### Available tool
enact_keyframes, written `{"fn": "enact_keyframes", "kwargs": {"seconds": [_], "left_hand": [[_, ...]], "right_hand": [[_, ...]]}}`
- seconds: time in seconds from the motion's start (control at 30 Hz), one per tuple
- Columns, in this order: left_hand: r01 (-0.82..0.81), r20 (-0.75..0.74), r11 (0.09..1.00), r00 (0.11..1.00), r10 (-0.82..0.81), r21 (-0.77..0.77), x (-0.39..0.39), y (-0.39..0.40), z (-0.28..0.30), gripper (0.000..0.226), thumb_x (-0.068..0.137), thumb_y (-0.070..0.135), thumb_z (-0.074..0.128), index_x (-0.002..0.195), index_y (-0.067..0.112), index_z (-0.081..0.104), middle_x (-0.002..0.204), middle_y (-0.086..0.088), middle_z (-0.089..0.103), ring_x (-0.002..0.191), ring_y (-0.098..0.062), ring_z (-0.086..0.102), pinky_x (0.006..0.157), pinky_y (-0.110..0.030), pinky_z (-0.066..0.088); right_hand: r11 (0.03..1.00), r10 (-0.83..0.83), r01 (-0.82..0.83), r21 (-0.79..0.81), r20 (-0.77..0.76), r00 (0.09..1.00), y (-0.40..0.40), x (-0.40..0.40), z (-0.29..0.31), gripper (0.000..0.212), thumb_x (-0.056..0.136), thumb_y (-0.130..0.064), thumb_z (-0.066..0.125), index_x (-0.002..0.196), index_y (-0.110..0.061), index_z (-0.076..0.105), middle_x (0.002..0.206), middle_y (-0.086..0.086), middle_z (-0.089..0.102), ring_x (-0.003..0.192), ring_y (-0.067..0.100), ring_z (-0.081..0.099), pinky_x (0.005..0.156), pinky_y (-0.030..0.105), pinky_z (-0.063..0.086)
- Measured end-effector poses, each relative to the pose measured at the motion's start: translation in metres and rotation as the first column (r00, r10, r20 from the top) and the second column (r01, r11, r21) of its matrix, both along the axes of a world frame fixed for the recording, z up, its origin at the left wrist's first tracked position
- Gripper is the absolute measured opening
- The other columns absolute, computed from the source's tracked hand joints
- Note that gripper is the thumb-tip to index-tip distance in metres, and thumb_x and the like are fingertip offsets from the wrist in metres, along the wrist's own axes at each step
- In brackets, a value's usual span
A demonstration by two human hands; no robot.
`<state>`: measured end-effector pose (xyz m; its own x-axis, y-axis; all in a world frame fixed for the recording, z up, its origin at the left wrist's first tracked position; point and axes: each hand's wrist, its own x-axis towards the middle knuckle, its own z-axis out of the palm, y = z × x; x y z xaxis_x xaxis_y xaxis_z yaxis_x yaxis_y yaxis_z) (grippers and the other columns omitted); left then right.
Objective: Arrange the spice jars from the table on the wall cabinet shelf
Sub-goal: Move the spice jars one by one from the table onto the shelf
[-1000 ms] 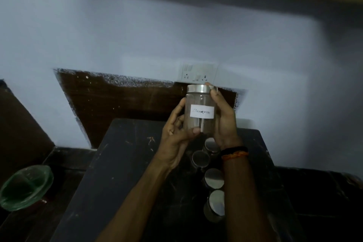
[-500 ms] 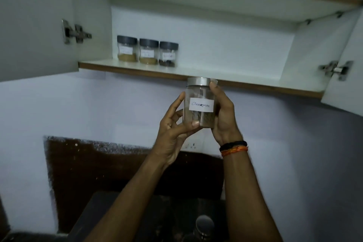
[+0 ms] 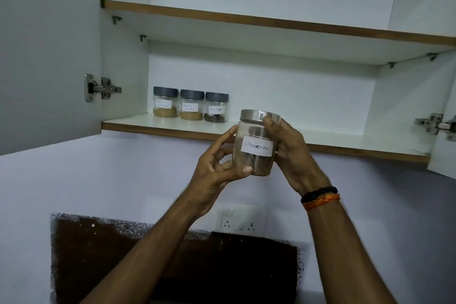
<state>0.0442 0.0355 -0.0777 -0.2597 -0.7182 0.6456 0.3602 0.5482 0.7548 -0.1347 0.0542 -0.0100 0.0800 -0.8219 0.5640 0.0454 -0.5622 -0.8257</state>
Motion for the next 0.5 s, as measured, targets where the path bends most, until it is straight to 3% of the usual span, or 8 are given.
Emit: {"fn": "enact_keyframes", "kwargs": {"seconds": [0.17,0.27,0.4,0.5], "left_hand": [[-0.089,0.145,0.986,0.983,0.110,-0.141,0.010,-0.024,0.038,0.088,0.071,0.022,0.090,0.143,0.047,0.047,0.127,0.001,0.068,0.117,-0.020,0.067,0.089,-0.033,0.058],[-0.160,0.216,0.963,0.954,0.207,-0.215,0.015,-0.038,0.063,0.091,0.065,0.026,0.094,0.141,0.047,0.049,0.124,0.010,0.069,0.112,-0.015,0.069,0.083,-0.031,0.060],[-0.214,0.237,0.934,0.929,0.285,-0.285,0.020,-0.061,0.091,0.085,0.069,0.021,0.092,0.142,0.035,0.051,0.120,0.002,0.070,0.109,-0.017,0.070,0.086,-0.037,0.061],[-0.269,0.357,0.882,0.838,0.412,-0.387,0.023,-0.077,0.106,0.085,0.073,0.036,0.088,0.147,0.033,0.045,0.129,0.004,0.065,0.112,-0.012,0.068,0.092,-0.031,0.059]], "right_hand": [[0.999,-0.008,0.006,-0.032,-0.065,0.998,-0.019,-0.008,0.034,0.048,0.086,-0.050,0.068,0.124,-0.021,0.069,0.119,0.008,0.074,0.108,0.027,0.070,0.087,0.045,0.057],[0.999,0.004,-0.010,-0.048,-0.133,0.991,-0.035,-0.014,0.056,0.047,0.081,-0.042,0.075,0.121,-0.019,0.070,0.114,0.006,0.076,0.101,0.021,0.073,0.084,0.039,0.057],[0.998,-0.008,-0.005,-0.068,-0.190,0.982,-0.061,-0.019,0.078,0.048,0.077,-0.036,0.080,0.120,-0.017,0.069,0.115,0.010,0.075,0.105,0.026,0.073,0.089,0.043,0.056],[0.997,-0.035,0.021,-0.077,-0.192,0.981,-0.083,-0.021,0.088,0.048,0.077,-0.037,0.078,0.118,-0.014,0.070,0.110,0.007,0.077,0.103,0.023,0.073,0.088,0.041,0.058]]}}
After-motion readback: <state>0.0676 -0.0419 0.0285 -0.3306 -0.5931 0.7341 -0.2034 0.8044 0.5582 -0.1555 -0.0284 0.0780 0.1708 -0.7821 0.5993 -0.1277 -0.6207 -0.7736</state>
